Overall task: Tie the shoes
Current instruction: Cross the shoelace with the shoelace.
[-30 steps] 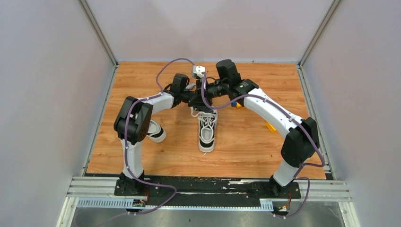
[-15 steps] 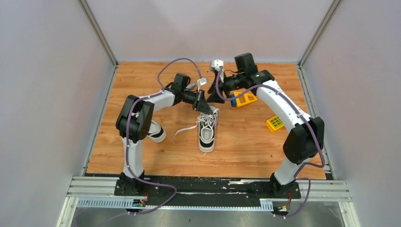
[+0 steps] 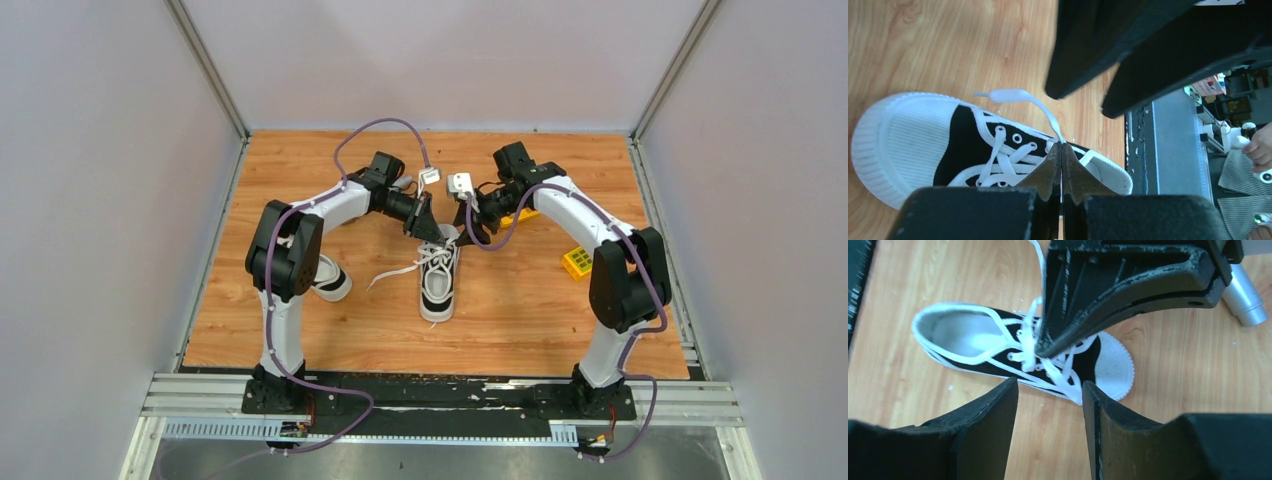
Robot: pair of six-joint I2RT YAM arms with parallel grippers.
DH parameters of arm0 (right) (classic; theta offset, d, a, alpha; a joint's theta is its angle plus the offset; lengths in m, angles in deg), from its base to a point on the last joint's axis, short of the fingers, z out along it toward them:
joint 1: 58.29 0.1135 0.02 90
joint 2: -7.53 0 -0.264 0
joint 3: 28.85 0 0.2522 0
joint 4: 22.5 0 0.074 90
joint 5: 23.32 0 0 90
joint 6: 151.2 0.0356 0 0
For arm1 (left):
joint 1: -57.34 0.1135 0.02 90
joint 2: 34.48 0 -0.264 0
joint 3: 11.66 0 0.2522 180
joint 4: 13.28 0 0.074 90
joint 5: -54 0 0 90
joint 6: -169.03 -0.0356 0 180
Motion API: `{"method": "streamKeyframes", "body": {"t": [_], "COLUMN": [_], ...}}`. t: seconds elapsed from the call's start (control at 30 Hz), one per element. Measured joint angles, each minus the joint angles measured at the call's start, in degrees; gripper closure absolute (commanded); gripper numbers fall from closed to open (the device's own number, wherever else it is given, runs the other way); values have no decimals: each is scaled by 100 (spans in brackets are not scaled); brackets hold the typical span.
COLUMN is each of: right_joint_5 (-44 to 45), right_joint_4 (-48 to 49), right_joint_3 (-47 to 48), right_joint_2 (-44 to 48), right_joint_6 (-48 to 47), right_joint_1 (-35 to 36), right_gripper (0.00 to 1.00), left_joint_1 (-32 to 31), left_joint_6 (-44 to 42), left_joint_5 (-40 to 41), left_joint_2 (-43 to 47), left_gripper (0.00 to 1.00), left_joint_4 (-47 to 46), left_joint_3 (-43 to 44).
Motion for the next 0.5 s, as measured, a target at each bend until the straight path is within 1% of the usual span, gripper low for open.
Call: {"method": "streamKeyframes", "body": {"t": [0.17,0.27,0.37,0.4,0.47,0.5], "right_joint_5": [254,374,459,485,514,538], "right_joint_4": [330,540,734,772,833,857], "right_joint_3": [-149,-195,-310,-356,-420,-448], "right_joint_2": [-205,-282,-308,-310,-310,-310], "right_joint_6": [-721,-901,-986,-1008,-1049,-1051], "right_joint_1": [85,133,184,195,225,245], "right_gripper": [51,52,55,57,66,74], "left_joint_1": [0,0,0,0,0,0], "left_joint_6": [-424,-579,-651,-664,-669,-671], "left_joint_5": [4,4,4,4,7,7], "left_joint_2": [-7,-11,-11,-11,-17,-28], "left_gripper": [100,100,100,100,100,99], "left_joint_4": [560,774,876,892,909,922], "left_joint_3": [17,101,179,197,225,251]}}
